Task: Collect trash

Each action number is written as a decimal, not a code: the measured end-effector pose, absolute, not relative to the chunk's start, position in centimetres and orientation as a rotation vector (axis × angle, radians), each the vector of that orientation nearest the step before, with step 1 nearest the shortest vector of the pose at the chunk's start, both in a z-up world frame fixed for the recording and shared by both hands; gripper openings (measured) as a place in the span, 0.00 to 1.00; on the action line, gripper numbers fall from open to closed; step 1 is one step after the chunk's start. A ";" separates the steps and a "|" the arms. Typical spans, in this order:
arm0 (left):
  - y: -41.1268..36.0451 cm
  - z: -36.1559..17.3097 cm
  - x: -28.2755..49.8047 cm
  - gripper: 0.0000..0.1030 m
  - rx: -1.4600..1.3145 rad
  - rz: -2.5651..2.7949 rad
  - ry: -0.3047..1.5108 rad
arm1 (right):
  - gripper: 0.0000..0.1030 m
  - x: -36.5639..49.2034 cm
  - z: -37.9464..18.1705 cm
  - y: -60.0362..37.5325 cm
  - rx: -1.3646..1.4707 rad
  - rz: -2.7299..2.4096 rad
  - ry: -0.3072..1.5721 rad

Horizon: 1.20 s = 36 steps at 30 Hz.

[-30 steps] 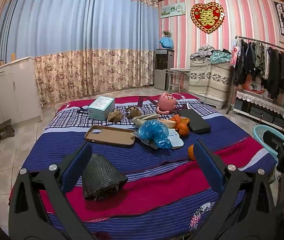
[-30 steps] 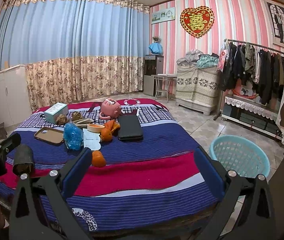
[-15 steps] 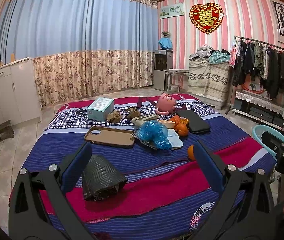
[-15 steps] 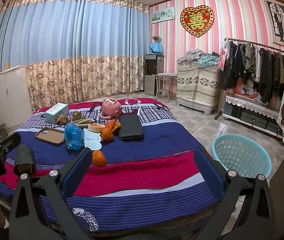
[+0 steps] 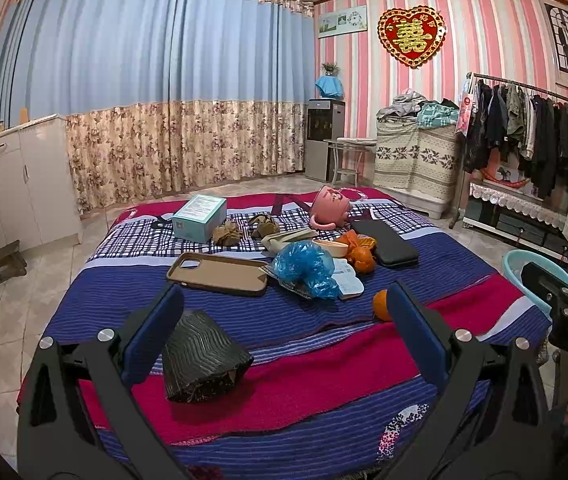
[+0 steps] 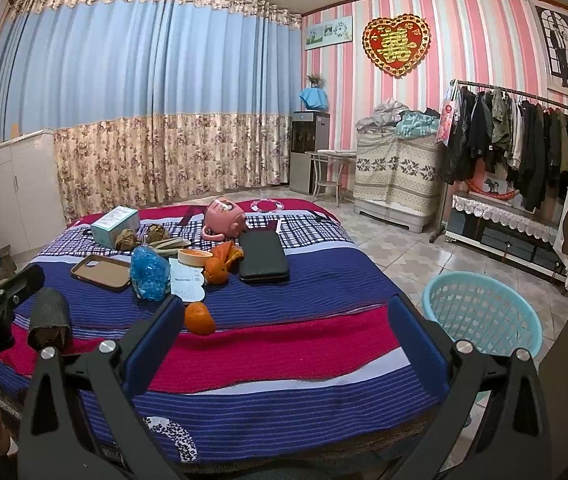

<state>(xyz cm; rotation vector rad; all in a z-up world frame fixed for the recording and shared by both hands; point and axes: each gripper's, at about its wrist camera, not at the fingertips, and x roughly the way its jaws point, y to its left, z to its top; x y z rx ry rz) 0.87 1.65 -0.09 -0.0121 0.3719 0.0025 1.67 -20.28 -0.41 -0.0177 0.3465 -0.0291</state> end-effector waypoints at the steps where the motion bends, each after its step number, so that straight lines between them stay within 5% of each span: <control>1: 1.7 -0.1 0.9 0.95 -0.010 0.004 0.371 | 0.96 1.7 -0.4 -20.3 -0.018 -0.029 0.346; 36: 2.3 -0.7 1.4 0.95 -0.027 0.012 0.388 | 0.96 1.9 -1.0 -20.1 -0.012 -0.014 0.326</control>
